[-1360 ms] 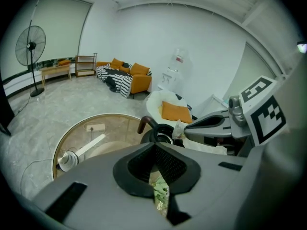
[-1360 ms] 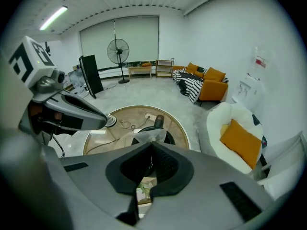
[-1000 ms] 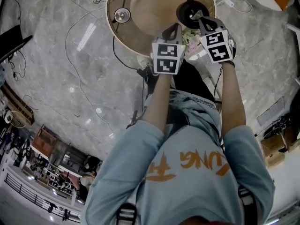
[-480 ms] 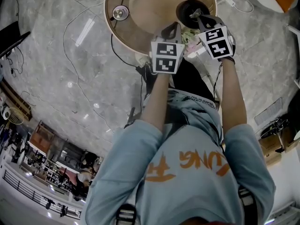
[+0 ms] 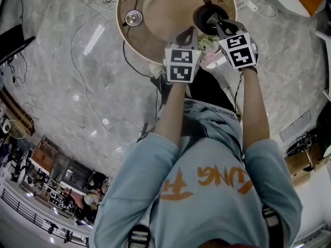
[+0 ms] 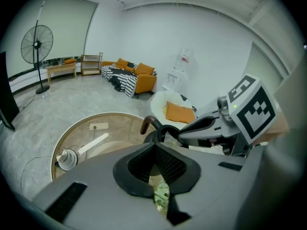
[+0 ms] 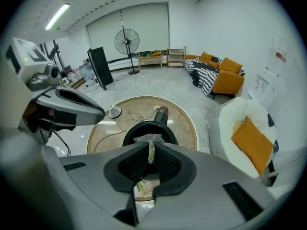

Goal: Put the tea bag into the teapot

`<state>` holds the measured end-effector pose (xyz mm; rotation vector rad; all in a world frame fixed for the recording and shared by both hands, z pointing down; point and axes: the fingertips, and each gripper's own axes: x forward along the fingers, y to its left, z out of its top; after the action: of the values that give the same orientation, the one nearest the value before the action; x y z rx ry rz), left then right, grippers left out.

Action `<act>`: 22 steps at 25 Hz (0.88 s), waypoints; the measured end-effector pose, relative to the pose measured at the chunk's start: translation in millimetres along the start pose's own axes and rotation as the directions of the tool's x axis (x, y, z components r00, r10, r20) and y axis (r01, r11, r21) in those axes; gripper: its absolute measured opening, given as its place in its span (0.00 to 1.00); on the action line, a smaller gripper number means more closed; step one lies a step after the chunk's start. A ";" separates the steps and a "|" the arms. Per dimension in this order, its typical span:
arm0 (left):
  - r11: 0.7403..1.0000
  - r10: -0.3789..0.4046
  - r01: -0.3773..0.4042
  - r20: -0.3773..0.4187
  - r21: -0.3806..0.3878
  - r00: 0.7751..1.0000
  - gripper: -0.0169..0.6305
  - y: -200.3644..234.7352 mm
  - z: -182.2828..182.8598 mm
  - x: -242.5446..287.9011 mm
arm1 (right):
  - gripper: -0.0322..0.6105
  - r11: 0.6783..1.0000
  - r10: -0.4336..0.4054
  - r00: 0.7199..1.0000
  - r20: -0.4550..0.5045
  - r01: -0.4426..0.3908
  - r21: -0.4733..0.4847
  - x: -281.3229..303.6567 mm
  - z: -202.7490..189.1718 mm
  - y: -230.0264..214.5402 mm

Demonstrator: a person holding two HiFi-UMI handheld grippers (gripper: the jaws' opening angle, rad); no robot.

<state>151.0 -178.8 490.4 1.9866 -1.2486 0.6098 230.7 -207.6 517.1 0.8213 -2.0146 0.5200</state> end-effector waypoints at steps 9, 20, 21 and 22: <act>1.000 0.007 -0.006 0.153 -0.008 0.988 0.06 -15.5 56.4 -31.6 | 0.07 0.904 -0.208 0.942 0.264 0.082 0.419 -72.5 26.6 -40.5; 0.993 -0.018 -0.034 0.443 0.111 0.896 0.06 -36.0 191.0 -116.2 | 0.07 0.898 -0.256 0.764 0.592 -0.038 0.438 -190.7 124.7 -44.7; 0.992 -0.026 -0.036 0.467 0.123 0.884 0.06 -37.7 202.8 -125.0 | 0.07 0.904 -0.267 0.746 0.610 -0.024 0.426 -201.9 136.1 -46.7; 0.990 -0.032 -0.039 0.490 0.134 0.871 0.06 -40.1 213.2 -134.4 | 0.07 0.912 -0.276 0.728 0.627 -0.008 0.411 -213.9 146.6 -47.0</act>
<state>135.3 -253.3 246.8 2.3506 -1.5385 0.1907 266.4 -256.9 260.7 1.5833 -2.5152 0.6009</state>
